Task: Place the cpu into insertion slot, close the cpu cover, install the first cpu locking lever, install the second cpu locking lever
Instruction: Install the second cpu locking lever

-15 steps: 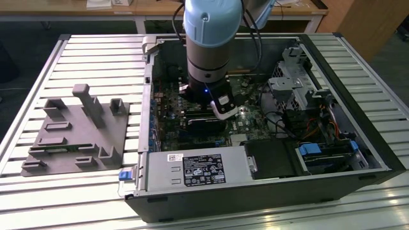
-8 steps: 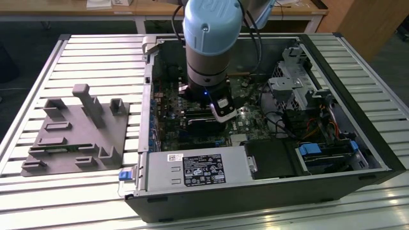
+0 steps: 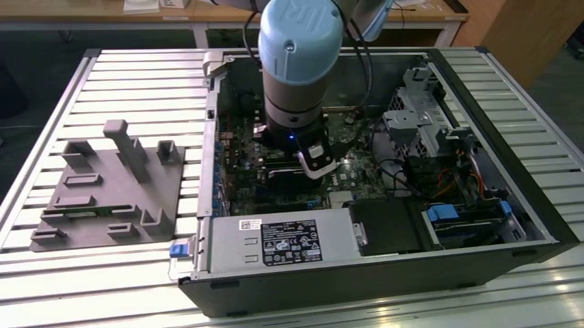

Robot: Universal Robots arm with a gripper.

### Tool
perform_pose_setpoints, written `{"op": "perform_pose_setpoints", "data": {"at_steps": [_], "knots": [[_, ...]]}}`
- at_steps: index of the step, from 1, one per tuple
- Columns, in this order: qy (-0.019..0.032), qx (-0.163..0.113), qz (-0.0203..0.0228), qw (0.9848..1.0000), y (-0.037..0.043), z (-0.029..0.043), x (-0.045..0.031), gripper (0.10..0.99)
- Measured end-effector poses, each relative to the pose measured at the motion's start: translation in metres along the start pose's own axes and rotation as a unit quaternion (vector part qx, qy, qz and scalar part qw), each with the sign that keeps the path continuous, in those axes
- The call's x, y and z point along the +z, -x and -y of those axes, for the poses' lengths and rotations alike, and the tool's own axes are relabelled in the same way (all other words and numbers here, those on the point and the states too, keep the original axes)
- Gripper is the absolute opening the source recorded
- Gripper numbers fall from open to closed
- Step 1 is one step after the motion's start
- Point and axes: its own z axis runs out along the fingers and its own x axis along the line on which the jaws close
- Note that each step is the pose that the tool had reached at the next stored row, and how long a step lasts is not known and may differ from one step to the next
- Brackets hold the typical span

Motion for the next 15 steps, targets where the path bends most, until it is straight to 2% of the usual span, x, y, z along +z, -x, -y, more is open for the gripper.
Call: {"op": "perform_pose_setpoints", "data": {"at_steps": [9,15], "knots": [[0.0012,0.0,-0.0002,1.0,-0.0062,0.0034,0.0069,0.106],[0.0076,0.0,-0.001,1.0,-0.0103,0.0041,0.0094,0.106]]}}
